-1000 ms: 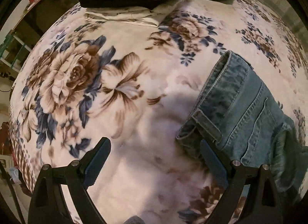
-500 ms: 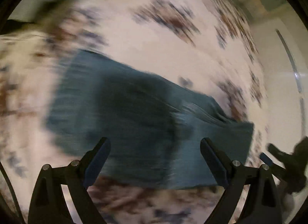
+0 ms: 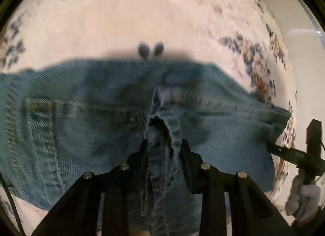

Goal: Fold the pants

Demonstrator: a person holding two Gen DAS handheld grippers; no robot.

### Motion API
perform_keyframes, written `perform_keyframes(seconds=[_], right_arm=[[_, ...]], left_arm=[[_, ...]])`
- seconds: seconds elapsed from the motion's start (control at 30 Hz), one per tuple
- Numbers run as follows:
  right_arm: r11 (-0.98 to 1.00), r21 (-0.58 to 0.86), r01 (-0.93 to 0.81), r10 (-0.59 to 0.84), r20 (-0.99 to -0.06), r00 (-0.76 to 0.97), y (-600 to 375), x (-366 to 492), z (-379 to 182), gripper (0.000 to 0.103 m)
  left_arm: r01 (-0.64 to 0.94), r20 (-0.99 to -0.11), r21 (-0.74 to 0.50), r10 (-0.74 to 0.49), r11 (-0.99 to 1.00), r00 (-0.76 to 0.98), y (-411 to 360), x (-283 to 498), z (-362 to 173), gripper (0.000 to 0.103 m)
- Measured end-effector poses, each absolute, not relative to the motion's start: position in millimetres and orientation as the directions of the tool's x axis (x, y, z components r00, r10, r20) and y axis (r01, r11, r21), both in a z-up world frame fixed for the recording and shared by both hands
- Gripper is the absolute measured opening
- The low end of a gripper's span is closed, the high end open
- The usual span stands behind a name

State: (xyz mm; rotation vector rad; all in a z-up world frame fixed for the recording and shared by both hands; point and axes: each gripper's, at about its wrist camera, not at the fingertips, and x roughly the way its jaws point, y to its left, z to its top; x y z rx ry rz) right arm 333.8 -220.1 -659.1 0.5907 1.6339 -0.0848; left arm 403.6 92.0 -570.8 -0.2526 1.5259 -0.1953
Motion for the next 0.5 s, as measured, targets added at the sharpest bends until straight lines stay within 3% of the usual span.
perform_keyframes(seconds=[0.03,0.1,0.17,0.33,0.4,0.43,0.5], right_arm=[[0.883,0.274,0.38,0.314,-0.948,-0.046,-214,339,-651,0.034],[0.912,0.268,0.31,0.295,-0.954,-0.043,-206,349,-633,0.054],[0.918,0.274,0.286,0.288,-0.958,-0.006,-204,355,-621,0.066],[0.883,0.33,0.335,0.347,-0.938,0.01,-215,348,-615,0.066],[0.859,0.35,0.373,0.369,-0.929,0.021,-217,325,-610,0.066],[0.837,0.361,0.412,0.381,-0.924,0.036,-220,309,-606,0.066],[0.788,0.386,0.479,0.409,-0.911,0.061,-224,286,-608,0.066]], left_arm=[[-0.033,-0.952,-0.302,-0.299,0.953,0.06,94,406,-563,0.028],[-0.032,-0.949,-0.298,-0.293,0.954,0.118,99,410,-553,0.028],[-0.026,-0.953,-0.279,-0.273,0.96,0.135,103,418,-554,0.02],[-0.127,-0.934,-0.355,-0.345,0.926,0.092,132,410,-548,0.025],[-0.171,-0.914,-0.406,-0.395,0.898,0.094,143,388,-542,0.039],[-0.201,-0.902,-0.432,-0.424,0.879,0.086,146,376,-543,0.051],[-0.257,-0.876,-0.476,-0.481,0.841,0.049,148,354,-554,0.057]])
